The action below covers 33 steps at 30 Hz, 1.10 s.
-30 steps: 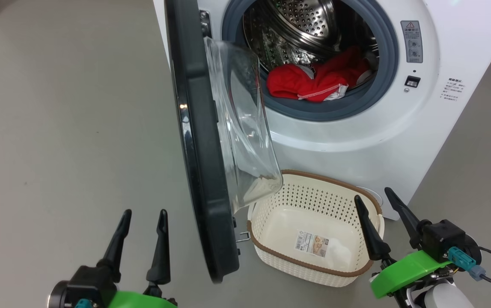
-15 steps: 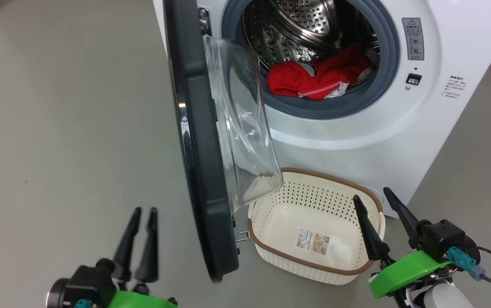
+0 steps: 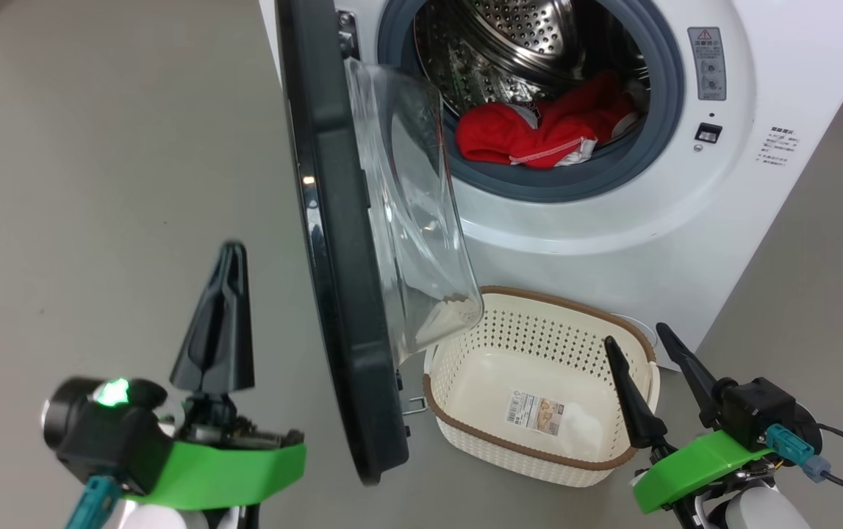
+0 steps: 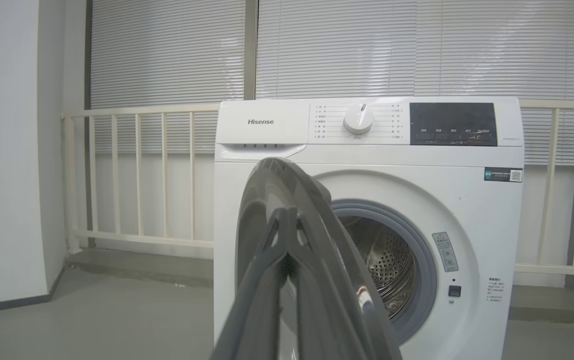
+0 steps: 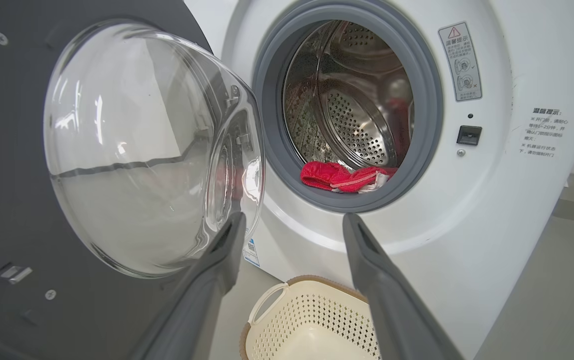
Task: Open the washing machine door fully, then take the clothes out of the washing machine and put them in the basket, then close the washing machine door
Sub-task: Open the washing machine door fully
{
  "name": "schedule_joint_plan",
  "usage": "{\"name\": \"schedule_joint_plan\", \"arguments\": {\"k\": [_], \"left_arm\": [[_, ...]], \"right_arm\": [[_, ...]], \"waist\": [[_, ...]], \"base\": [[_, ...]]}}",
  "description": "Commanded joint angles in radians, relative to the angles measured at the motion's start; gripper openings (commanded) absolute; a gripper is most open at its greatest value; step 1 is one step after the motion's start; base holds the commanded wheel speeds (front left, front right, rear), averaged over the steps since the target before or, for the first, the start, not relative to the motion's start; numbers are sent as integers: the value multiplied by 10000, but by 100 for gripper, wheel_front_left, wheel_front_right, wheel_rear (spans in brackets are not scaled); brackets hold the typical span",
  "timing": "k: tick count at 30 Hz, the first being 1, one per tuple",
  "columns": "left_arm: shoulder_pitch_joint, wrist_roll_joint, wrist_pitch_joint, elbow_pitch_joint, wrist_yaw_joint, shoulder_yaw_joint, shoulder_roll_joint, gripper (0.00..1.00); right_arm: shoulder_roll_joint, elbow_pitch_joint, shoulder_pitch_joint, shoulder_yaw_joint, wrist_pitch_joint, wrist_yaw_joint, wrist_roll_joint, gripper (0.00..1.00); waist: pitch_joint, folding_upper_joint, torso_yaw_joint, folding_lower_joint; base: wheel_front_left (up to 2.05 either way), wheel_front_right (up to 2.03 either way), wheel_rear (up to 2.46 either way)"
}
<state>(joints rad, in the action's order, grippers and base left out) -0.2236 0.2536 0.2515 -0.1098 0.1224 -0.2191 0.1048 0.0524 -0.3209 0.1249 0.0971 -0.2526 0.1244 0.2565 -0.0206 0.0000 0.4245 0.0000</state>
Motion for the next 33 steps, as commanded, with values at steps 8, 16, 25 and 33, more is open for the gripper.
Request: {"name": "schedule_joint_plan", "arguments": {"k": [8,16,25,33], "left_arm": [[-923,261,-207,-1184,-360,-317,-133,0],[-821,682,-1025,-1604,-477,-1298,-328,0],[-518,971,-1722,-1044,-531,-1862,-362,0],[-221,1215,-2021,-421,-526,-2113,-376,0]], "right_arm": [[-22,219,230,243,-91,63,85,100],[-22,244,269,212,-91,63,24,100],[-22,168,260,174,-91,63,106,100],[-22,14,300,238,-91,63,170,100]], "waist": [[34,0,-165,0],[-84,0,-238,0],[-145,0,-245,0],[-174,0,-252,0]], "base": [[0,0,0],[0,0,0],[0,0,0],[0,0,0]]}}
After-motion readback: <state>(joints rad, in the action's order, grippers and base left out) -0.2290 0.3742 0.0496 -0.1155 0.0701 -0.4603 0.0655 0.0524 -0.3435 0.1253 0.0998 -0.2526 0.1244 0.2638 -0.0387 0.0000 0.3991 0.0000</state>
